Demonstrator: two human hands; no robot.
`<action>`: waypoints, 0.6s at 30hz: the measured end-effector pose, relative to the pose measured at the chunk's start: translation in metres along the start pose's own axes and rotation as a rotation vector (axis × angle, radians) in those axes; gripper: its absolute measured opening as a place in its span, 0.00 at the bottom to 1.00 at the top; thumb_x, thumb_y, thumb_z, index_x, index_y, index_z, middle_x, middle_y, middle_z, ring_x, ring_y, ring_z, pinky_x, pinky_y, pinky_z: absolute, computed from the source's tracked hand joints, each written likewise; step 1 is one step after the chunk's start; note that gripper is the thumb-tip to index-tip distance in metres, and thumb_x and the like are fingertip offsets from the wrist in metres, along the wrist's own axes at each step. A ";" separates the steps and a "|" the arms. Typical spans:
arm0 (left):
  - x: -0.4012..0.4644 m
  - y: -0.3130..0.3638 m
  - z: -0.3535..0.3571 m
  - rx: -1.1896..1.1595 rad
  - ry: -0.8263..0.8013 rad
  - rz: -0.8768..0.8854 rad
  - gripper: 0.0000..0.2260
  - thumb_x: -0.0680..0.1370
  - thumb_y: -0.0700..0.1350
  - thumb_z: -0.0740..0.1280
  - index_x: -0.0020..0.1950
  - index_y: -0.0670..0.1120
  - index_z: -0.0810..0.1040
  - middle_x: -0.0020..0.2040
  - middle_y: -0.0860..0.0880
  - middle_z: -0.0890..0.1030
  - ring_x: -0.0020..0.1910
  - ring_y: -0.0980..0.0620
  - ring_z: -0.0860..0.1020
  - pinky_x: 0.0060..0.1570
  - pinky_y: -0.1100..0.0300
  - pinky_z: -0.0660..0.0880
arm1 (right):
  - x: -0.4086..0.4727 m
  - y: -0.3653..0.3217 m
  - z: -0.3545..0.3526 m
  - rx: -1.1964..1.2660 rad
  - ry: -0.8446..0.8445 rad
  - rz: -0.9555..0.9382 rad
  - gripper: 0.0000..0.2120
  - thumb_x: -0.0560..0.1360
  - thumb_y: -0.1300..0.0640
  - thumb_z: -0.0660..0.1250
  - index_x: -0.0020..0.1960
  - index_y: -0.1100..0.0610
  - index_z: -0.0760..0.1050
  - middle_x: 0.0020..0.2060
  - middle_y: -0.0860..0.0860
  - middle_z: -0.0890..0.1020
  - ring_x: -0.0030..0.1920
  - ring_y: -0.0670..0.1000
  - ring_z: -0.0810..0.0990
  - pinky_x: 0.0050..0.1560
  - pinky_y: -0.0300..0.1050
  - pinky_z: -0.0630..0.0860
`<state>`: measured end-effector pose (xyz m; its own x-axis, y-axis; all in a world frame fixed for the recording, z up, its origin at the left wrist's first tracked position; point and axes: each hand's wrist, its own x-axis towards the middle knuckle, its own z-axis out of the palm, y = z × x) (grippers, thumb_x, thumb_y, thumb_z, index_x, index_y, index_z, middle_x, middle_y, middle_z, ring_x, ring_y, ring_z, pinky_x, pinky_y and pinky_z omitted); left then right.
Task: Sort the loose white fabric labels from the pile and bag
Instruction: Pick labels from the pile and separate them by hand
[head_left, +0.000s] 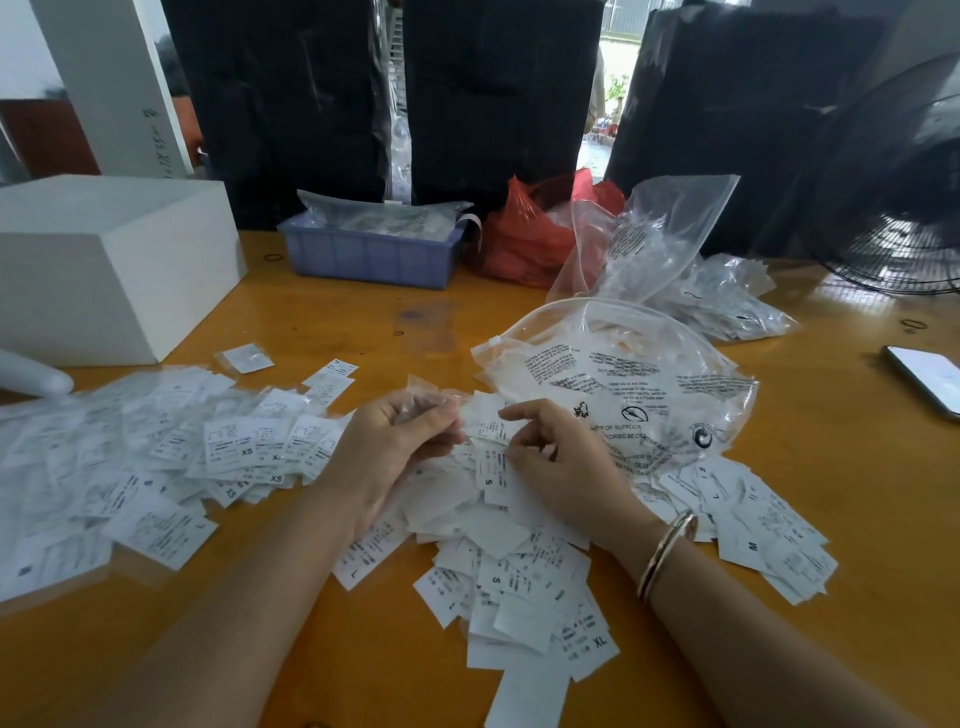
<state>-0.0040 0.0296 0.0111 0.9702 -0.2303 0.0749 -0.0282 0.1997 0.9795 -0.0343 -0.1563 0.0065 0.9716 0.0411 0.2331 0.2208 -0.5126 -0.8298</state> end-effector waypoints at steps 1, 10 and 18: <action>0.000 0.000 0.000 0.001 0.002 0.000 0.06 0.64 0.51 0.73 0.36 0.49 0.84 0.37 0.47 0.84 0.38 0.53 0.82 0.37 0.66 0.77 | 0.000 0.000 0.000 0.015 0.002 -0.001 0.14 0.76 0.62 0.65 0.55 0.43 0.73 0.40 0.44 0.79 0.37 0.36 0.75 0.38 0.29 0.70; 0.000 -0.001 0.001 -0.021 0.003 0.010 0.12 0.59 0.53 0.76 0.38 0.49 0.85 0.39 0.45 0.85 0.39 0.53 0.83 0.38 0.66 0.78 | 0.000 -0.001 -0.005 0.498 0.090 0.102 0.14 0.74 0.65 0.68 0.41 0.47 0.83 0.43 0.49 0.84 0.46 0.53 0.81 0.49 0.49 0.79; 0.002 -0.001 -0.001 -0.047 0.013 0.026 0.14 0.57 0.53 0.78 0.40 0.50 0.84 0.42 0.44 0.85 0.42 0.50 0.84 0.40 0.65 0.78 | -0.001 -0.006 -0.004 0.681 0.229 0.000 0.16 0.75 0.67 0.65 0.42 0.48 0.84 0.39 0.47 0.85 0.40 0.46 0.80 0.43 0.39 0.77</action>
<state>-0.0012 0.0301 0.0101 0.9724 -0.2122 0.0970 -0.0419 0.2500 0.9673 -0.0373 -0.1566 0.0127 0.9458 -0.1776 0.2721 0.2979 0.1396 -0.9443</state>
